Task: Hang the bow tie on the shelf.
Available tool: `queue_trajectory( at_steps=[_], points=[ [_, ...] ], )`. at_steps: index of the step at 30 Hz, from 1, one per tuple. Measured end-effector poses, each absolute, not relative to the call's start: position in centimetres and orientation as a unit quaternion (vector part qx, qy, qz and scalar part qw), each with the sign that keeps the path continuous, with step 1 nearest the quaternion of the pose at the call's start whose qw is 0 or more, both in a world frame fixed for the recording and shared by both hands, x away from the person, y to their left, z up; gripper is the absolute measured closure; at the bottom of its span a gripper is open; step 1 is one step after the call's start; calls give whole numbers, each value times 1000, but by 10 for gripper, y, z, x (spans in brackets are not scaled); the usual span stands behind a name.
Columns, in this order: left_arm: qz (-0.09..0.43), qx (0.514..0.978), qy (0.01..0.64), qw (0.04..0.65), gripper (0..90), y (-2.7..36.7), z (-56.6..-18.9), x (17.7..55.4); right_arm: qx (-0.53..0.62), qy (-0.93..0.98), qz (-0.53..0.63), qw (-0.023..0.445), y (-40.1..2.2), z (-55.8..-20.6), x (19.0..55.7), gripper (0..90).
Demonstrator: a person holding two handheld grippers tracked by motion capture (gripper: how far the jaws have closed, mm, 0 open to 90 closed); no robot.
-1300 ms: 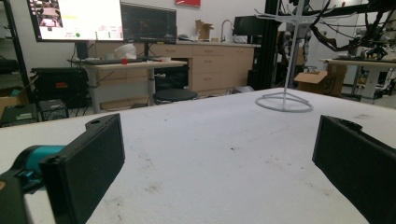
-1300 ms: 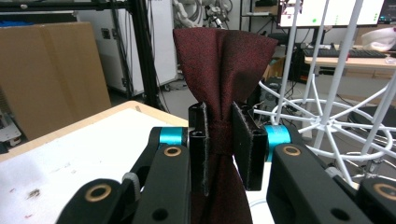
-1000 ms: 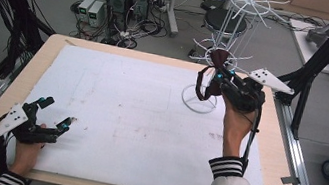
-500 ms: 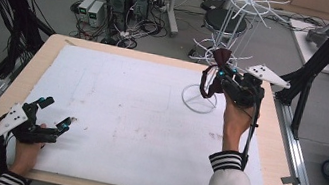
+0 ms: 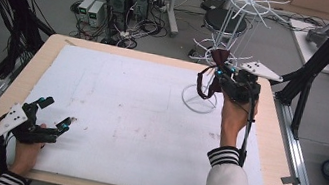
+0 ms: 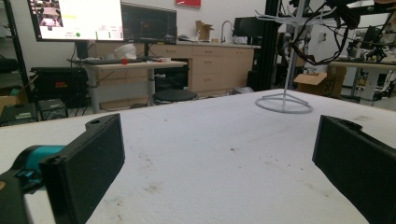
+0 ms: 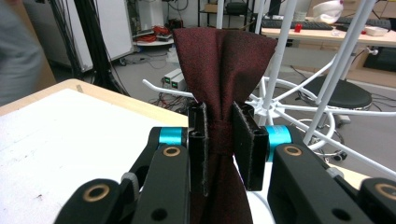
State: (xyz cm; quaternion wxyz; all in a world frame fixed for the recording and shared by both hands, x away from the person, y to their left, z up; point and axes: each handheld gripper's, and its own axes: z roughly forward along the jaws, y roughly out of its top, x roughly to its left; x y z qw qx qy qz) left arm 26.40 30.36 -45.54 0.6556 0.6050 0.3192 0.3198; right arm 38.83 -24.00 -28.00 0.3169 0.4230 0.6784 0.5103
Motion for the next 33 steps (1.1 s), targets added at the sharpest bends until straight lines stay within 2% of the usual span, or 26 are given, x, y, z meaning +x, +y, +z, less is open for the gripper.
queue_trajectory(
  at_steps=[11,18,19,22,23,24,27,33],
  points=[
    [320,604,319,656,27,304,-455,264,426,681,500,324,-239,-281,389,735],
    [321,605,319,656,27,304,-455,264,428,673,503,332,-242,-279,387,610],
    [321,605,319,655,27,304,-455,264,427,668,508,336,-242,-278,385,475],
    [321,605,319,656,27,304,-455,264,424,650,526,348,-243,-278,381,149],
    [320,605,319,656,27,304,-455,264,424,650,526,348,-243,-278,381,149],
    [320,604,319,656,27,304,-455,264,424,649,526,350,-243,-279,380,31],
    [320,604,320,656,27,304,-455,264,404,645,532,371,-244,-280,373,6],
    [320,605,320,655,27,303,-455,264,376,646,557,363,-249,-282,354,6]
  ],
)
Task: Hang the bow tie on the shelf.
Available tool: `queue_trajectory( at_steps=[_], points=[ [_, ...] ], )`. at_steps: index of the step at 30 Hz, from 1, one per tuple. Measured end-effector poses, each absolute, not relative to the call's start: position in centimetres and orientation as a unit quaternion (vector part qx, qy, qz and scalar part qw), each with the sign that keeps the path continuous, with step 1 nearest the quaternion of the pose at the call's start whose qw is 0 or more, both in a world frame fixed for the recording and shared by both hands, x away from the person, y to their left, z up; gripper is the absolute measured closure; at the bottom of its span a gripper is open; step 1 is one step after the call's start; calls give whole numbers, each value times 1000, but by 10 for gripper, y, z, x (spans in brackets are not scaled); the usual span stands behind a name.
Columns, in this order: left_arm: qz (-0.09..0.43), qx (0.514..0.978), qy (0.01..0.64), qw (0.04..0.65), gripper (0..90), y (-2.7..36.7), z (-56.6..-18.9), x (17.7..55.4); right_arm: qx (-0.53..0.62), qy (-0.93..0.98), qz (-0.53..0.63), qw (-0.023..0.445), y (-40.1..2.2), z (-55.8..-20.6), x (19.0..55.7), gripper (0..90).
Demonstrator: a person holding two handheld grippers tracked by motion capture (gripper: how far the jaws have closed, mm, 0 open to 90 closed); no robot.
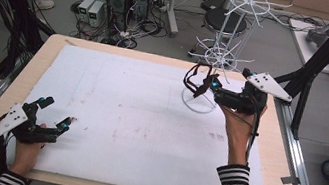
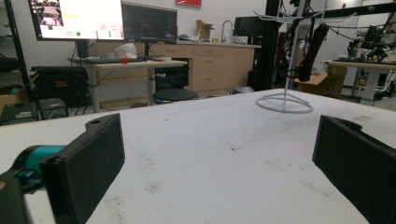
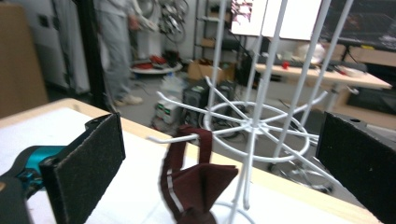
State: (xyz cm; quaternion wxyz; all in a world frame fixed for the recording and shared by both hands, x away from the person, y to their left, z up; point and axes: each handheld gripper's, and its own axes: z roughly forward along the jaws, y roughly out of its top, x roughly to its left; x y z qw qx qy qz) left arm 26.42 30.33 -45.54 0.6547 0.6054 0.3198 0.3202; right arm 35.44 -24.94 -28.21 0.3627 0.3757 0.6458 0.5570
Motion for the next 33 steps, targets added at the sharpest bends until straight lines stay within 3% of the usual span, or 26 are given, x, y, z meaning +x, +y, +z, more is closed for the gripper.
queue_trajectory(
  at_steps=[8,17,33],
  points=[
    [324,606,316,654,27,303,-455,264,346,652,575,352,-257,-297,333,6],
    [323,603,316,657,27,304,-456,263,302,630,626,346,-276,-350,285,6],
    [326,601,315,658,27,304,-456,263,326,610,639,337,-301,-421,266,6]
  ],
)
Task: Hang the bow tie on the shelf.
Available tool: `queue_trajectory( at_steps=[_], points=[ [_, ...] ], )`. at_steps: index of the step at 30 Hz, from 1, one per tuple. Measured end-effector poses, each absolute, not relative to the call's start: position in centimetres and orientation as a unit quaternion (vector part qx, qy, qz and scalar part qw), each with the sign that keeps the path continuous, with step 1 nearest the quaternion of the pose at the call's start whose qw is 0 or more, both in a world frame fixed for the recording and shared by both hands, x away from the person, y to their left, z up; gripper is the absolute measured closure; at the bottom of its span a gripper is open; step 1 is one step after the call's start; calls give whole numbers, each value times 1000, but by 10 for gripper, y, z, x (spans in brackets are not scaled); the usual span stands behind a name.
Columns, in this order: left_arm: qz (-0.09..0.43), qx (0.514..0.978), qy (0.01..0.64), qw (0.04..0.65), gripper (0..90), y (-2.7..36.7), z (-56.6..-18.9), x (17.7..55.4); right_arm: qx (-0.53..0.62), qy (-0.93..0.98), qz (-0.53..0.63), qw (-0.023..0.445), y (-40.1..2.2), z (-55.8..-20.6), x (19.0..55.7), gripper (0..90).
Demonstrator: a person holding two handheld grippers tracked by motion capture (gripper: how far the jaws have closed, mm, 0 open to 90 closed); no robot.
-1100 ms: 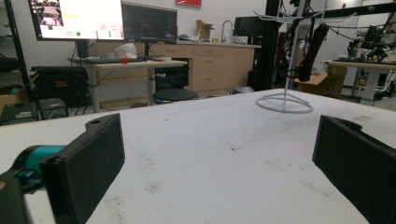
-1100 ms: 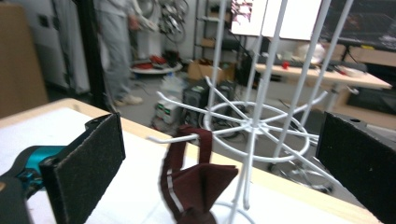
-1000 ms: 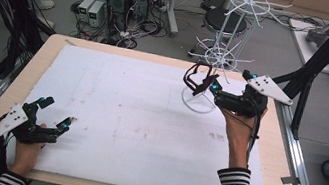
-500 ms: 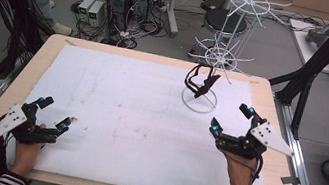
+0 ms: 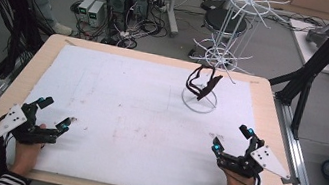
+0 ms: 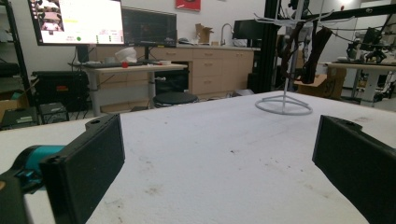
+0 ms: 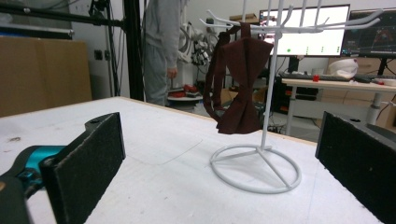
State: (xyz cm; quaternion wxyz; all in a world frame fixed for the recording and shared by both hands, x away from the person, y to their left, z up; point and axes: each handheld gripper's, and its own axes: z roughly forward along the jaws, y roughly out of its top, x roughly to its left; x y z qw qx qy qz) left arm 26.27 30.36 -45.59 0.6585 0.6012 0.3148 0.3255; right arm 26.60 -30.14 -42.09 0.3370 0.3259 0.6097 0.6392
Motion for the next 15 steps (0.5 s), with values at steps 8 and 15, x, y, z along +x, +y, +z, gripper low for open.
queue_trajectory(
  at_steps=[8,15],
  points=[
    [327,604,312,657,27,303,-456,262,333,613,639,323,-304,-443,267,6],
    [328,603,311,657,27,303,-456,262,340,610,652,295,-305,-453,268,6]
  ],
)
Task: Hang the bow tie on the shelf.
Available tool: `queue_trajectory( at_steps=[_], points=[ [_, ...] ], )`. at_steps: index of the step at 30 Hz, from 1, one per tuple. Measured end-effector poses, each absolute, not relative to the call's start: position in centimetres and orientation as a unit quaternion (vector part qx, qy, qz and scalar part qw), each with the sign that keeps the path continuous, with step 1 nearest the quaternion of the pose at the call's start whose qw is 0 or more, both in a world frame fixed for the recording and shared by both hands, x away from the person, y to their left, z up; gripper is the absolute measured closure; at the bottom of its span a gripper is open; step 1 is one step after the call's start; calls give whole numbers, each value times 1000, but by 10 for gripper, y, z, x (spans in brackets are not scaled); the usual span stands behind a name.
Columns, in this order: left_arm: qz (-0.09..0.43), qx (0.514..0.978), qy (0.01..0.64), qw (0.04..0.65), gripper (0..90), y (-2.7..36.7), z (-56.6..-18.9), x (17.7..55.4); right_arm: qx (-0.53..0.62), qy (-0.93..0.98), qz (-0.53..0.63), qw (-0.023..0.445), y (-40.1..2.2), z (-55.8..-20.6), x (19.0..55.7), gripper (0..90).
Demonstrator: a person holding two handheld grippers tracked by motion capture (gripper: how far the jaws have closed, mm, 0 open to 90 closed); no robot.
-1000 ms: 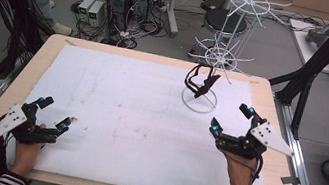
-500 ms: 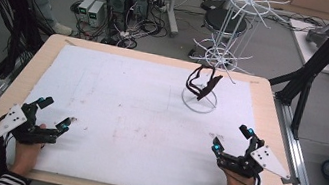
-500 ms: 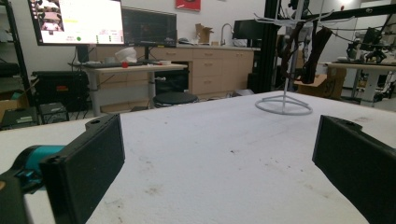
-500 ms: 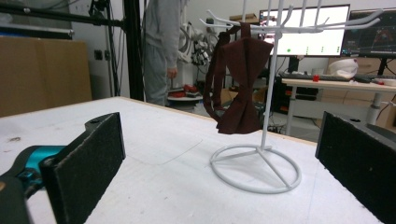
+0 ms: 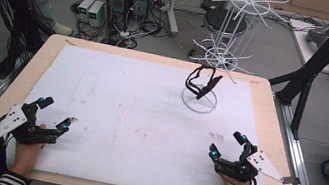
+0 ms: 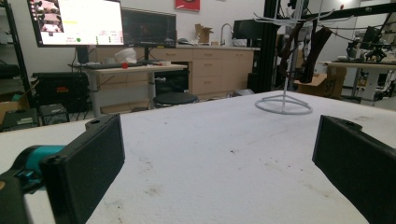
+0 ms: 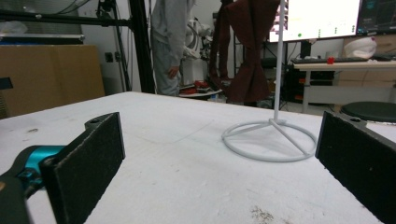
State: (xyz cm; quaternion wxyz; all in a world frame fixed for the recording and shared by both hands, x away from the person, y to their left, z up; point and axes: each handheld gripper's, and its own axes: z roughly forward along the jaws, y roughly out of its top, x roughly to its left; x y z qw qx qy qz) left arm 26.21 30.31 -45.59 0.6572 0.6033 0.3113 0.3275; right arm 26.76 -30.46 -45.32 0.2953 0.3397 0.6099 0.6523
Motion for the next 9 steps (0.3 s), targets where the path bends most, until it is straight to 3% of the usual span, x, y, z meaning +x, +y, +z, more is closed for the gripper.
queue_trajectory(
  at_steps=[9],
  points=[
    [327,603,311,658,27,303,-456,262,333,629,626,319,-297,-454,266,6]
  ],
)
